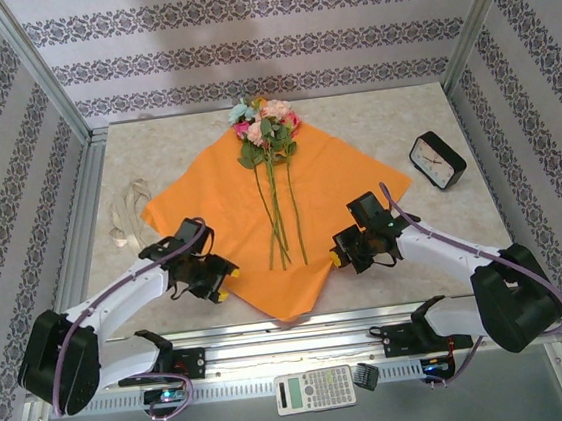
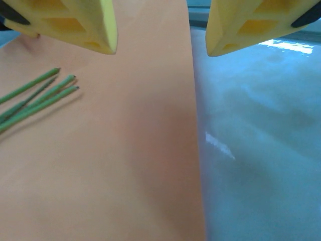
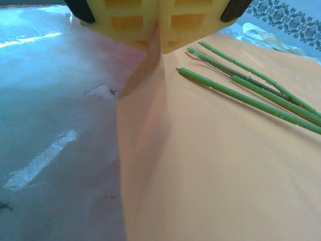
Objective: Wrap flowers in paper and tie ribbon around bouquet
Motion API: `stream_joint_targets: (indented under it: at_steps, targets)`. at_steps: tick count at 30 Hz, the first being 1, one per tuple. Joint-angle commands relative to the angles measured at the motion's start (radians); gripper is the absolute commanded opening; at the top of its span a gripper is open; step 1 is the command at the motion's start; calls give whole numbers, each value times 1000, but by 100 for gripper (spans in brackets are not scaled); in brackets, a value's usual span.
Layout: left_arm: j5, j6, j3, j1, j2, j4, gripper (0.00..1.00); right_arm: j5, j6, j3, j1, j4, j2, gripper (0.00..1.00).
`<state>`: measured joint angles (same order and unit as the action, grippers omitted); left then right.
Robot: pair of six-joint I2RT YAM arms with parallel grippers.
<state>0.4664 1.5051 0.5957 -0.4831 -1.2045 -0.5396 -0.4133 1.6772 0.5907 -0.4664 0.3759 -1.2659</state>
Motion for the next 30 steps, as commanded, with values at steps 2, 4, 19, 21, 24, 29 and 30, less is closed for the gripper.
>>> stream_joint_targets:
  at_steps: [2,4,19,21,24,29,30]
  targets:
    - [-21,226,-25,-57,-68,169,51,-19,37,9,10,4,2,0]
    - [-32,240,-26,-71,-86,186,51,-22,42,5,12,1,4,0]
    - [-44,305,-44,-133,-37,130,55,-24,75,-23,24,-23,25,0]
    - [-48,323,-51,-143,-53,167,55,-23,71,-19,25,-22,23,0]
    - [-53,328,-34,-154,-96,198,53,-20,54,-8,26,-4,19,0]
    - [-105,329,8,-164,-122,209,23,-23,50,-14,26,-2,28,0]
    - [-115,330,15,-163,-114,204,14,-24,44,-12,28,2,30,0]
